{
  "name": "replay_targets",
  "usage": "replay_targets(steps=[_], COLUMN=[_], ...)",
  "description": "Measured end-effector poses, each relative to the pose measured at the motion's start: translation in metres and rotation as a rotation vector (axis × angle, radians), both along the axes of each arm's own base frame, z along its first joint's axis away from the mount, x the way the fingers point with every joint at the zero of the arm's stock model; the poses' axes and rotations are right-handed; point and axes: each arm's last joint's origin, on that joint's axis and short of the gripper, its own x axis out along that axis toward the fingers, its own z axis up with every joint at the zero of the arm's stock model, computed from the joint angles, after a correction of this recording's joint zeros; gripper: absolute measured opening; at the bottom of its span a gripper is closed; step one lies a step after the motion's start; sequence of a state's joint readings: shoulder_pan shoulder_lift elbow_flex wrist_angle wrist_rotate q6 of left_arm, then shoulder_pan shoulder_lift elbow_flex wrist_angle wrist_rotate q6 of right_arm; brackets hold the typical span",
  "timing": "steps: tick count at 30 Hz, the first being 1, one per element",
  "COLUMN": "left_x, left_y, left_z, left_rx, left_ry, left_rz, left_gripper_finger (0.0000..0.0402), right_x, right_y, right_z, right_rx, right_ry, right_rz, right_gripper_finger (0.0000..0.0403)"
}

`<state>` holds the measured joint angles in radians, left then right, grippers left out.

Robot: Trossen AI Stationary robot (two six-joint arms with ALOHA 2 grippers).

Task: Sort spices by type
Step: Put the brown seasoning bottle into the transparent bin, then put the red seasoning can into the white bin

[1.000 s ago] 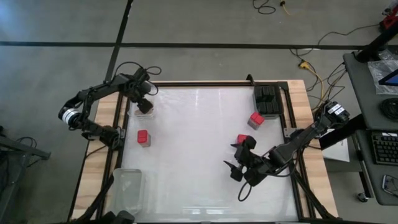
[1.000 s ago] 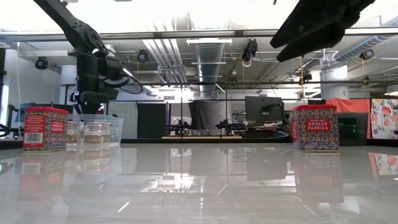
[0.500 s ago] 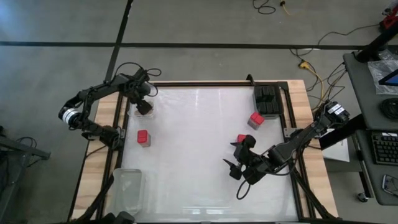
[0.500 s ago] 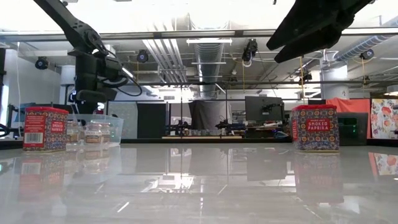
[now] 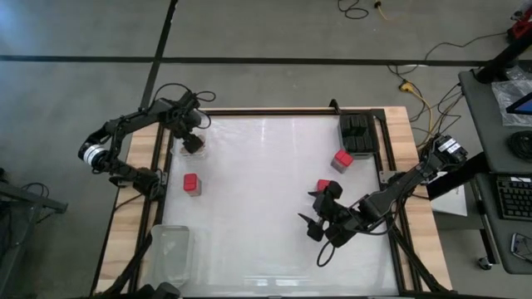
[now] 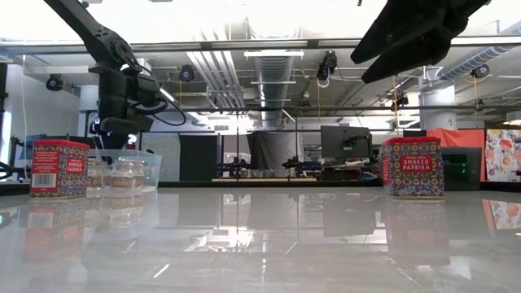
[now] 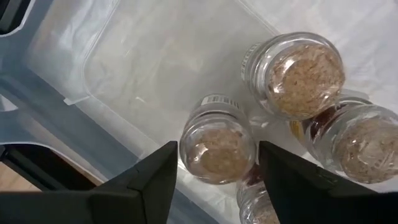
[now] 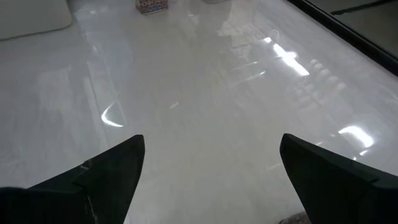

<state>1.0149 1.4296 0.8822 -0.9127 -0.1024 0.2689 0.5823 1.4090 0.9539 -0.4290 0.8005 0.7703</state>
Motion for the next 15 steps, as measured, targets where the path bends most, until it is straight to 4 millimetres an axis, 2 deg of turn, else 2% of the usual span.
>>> replay_targets(steps=[8, 15], left_x=[0.001, 0.003], left_y=[0.002, 0.005], left_z=[0.008, 0.043], left_rx=[0.005, -0.013], left_ry=[0.004, 0.024], left_rz=[0.012, 0.019], left_gripper_finger=[0.0228, 0.0247], right_x=[0.000, 0.000], right_y=[0.000, 0.000], right_z=[0.000, 0.000], right_rx=[0.006, 0.015], right_ry=[-0.003, -0.007], right_rz=[-0.004, -0.012], right_gripper_finger=[0.0364, 0.0364])
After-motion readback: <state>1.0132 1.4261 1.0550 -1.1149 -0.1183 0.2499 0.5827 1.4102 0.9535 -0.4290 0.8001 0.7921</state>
